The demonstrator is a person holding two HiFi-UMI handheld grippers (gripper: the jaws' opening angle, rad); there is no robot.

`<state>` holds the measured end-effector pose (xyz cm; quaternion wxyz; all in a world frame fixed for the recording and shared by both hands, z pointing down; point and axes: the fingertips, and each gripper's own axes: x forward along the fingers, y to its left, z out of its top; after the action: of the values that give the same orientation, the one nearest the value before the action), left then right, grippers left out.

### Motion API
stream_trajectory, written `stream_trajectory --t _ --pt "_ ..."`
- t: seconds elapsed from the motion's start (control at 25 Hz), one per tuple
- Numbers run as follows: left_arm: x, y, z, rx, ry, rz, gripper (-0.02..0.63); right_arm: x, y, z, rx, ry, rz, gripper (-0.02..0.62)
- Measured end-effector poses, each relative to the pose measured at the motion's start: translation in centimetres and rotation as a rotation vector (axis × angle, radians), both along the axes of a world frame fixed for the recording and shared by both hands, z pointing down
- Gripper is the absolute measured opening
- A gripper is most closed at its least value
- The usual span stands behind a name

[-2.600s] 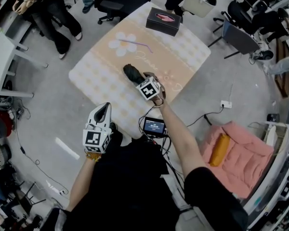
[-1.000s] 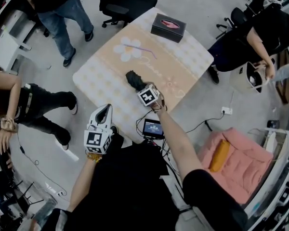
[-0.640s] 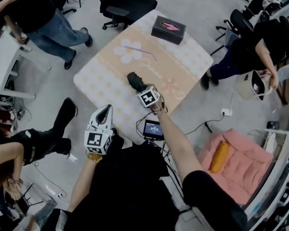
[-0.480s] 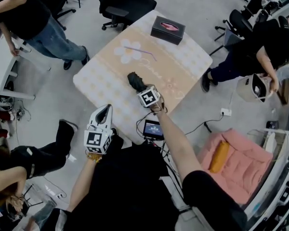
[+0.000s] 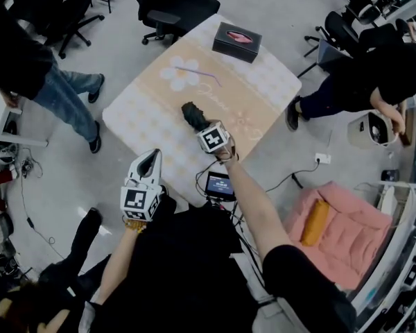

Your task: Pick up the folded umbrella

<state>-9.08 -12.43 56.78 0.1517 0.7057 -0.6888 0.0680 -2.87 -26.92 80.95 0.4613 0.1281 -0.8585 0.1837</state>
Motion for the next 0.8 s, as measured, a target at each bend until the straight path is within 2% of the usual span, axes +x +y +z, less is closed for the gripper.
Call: stream_trajectory --t 0.52,0.8 --pt "0.2 0.7 -0.5 0.007 -0.004 0.001 0.014 0.7 0.0 -1.1 0.045 0.003 0.022 0.215" --pt "0.3 1.0 -0.7 0.019 0.0 0.003 0.014 0.2 -0.2 -2.5 0.065 -0.04 0.041 0.215"
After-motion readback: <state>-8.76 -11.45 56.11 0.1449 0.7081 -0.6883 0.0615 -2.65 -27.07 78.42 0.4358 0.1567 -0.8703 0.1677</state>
